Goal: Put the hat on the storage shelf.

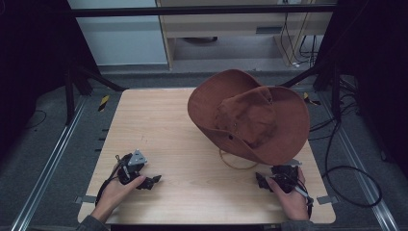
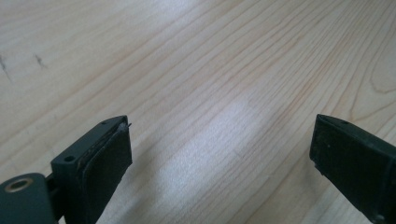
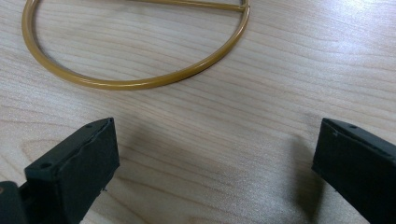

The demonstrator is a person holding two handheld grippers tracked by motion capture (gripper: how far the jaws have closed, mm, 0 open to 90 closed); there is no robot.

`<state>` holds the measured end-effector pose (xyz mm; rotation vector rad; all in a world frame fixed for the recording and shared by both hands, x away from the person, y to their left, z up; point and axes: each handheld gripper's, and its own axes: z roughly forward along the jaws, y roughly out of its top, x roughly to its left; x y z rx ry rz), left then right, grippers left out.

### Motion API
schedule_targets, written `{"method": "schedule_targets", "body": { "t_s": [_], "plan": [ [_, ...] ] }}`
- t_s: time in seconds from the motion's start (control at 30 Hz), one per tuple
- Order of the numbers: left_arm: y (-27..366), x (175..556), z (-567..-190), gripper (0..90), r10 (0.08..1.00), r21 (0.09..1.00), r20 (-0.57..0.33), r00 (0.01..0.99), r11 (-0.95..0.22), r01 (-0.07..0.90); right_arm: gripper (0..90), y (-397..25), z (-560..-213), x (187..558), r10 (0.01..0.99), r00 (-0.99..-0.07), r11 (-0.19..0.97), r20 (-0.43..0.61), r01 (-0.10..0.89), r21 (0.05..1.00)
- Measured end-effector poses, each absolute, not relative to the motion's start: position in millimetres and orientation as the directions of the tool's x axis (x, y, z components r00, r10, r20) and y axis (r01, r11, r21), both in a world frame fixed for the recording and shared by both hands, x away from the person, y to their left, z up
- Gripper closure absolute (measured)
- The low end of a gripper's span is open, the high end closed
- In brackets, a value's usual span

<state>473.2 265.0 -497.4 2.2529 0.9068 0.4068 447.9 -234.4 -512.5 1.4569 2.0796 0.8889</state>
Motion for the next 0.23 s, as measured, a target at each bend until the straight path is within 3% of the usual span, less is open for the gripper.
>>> {"method": "schedule_targets", "body": {
  "t_s": [0.23],
  "plan": [
    [265.5,471.2,-508.6,1.1,0.702,0.712,0.027,0.712,-0.513,0.479,0.4,-234.5,-512.5,447.9,0.939,-0.343,0.236,0.003,0.651,0.721]
  ]
}}
